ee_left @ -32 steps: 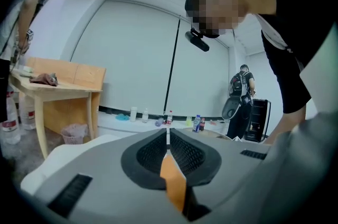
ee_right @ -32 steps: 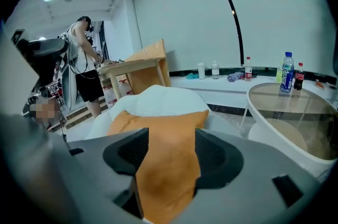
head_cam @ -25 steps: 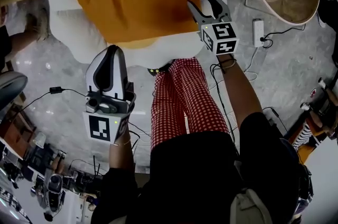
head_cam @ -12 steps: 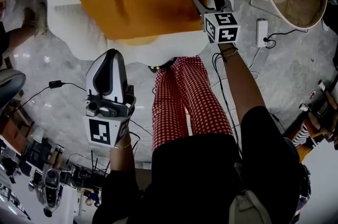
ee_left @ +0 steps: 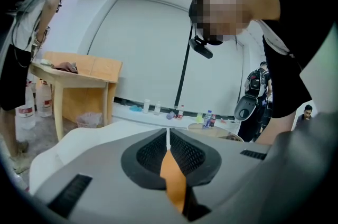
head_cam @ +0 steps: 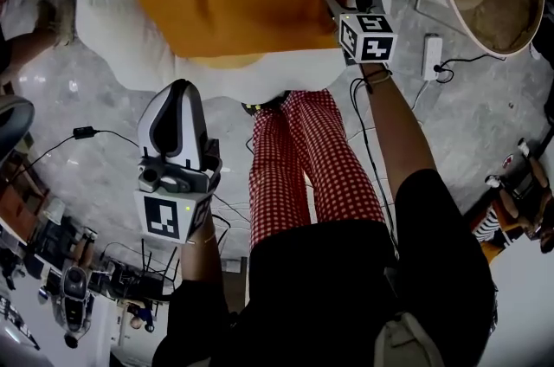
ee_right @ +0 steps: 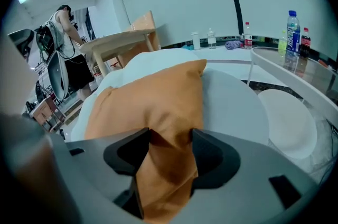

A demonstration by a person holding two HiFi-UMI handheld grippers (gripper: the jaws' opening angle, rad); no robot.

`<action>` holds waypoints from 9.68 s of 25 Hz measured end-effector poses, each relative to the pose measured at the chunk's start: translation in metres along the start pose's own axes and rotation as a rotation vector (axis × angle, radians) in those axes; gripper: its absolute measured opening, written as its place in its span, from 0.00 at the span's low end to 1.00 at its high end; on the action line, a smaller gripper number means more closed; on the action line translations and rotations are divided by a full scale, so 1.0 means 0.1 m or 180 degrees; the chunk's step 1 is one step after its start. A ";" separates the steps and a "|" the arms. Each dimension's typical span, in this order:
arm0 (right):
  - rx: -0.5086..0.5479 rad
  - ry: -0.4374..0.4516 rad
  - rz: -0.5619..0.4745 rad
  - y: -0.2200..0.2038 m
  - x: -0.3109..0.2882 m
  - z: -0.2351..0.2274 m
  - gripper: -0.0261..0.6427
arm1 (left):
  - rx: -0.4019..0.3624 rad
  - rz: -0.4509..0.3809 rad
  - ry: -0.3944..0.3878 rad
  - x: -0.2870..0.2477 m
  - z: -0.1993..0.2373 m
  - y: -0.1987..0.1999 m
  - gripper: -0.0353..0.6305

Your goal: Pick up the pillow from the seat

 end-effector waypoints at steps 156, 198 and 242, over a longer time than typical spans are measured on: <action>-0.0531 -0.0654 -0.0713 -0.41 1.06 0.41 0.07 | 0.0736 0.1253 -0.0145 0.15 1.58 -2.41 0.07; -0.0375 -0.0125 -0.1337 0.98 2.59 1.10 0.07 | 0.0411 0.0772 -0.0007 0.87 1.46 0.01 0.07; -0.0370 0.0252 -0.1846 1.93 3.52 1.74 0.07 | 0.0297 0.0480 -0.0100 1.18 1.67 1.29 0.07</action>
Point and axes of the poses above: the fingertips, and each gripper's own axes: x backward along the fingers, z to its left, y out of its top, the point moved 8 cm from there along x, backward along the fingers, and after that the axes turned 15 degrees about -x, right-handed, at the moved point
